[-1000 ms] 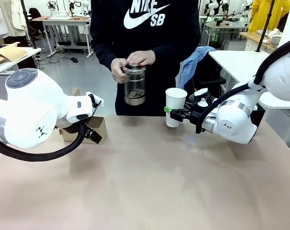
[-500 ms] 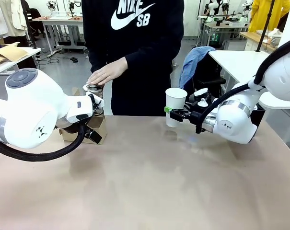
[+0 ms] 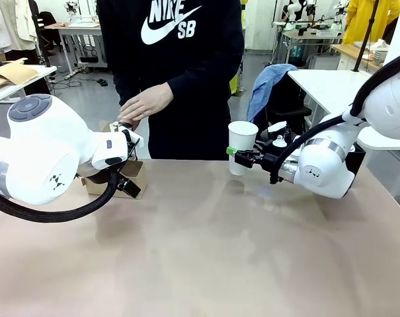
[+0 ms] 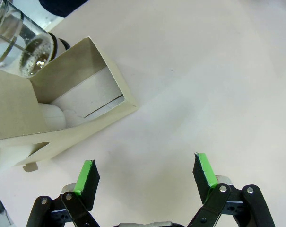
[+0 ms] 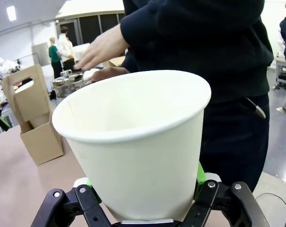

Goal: Pour a drink into a cup and package it in a carrier.
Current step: When a person places the Paper Cup Lid on the 600 ml Paper Cup , lift the 600 ml Paper Cup.

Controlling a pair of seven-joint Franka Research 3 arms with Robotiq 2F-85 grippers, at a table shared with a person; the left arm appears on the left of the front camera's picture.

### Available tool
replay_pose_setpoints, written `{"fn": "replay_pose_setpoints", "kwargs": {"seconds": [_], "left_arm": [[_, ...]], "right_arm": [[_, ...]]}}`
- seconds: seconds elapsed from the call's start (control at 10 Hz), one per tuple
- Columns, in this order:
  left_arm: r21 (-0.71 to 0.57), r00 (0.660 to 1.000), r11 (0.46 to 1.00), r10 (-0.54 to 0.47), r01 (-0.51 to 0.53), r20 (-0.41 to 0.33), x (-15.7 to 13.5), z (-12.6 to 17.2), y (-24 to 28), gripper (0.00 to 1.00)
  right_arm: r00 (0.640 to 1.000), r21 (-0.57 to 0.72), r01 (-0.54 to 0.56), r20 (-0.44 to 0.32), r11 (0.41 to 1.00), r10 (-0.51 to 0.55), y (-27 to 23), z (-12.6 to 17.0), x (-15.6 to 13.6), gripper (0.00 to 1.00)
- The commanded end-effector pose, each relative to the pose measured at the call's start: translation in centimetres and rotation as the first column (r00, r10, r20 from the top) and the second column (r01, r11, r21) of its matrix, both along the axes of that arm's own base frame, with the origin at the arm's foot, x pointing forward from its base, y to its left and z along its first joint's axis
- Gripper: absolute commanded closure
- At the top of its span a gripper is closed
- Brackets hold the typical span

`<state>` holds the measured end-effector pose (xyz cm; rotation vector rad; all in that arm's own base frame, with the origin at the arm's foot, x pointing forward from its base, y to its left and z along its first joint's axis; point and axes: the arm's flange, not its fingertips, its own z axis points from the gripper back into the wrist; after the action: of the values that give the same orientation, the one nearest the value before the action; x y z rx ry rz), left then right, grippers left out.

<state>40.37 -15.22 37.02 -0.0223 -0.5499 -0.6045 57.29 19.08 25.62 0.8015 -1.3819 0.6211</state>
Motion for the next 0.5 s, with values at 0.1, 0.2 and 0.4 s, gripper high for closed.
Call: {"fn": "replay_pose_setpoints", "kwargs": {"seconds": [0.1, 0.2, 0.4], "left_arm": [[-0.001, 1.0, 1.0, -0.001, 0.001, 0.0, -0.01, 0.01, 0.03, 0.0], [-0.001, 1.0, 1.0, -0.001, 0.001, 0.0, -0.01, 0.01, 0.03, 0.0], [-0.001, 1.0, 1.0, -0.001, 0.001, 0.0, -0.01, 0.01, 0.03, 0.0]], "right_arm": [[1.0, 0.013, 0.018, 0.001, 1.0, -0.018, 0.3, 0.33, -0.06, 0.19], [1.0, 0.013, 0.018, 0.001, 1.0, -0.018, 0.3, 0.33, -0.06, 0.19], [1.0, 0.013, 0.018, 0.001, 1.0, -0.018, 0.3, 0.33, -0.06, 0.19]]}}
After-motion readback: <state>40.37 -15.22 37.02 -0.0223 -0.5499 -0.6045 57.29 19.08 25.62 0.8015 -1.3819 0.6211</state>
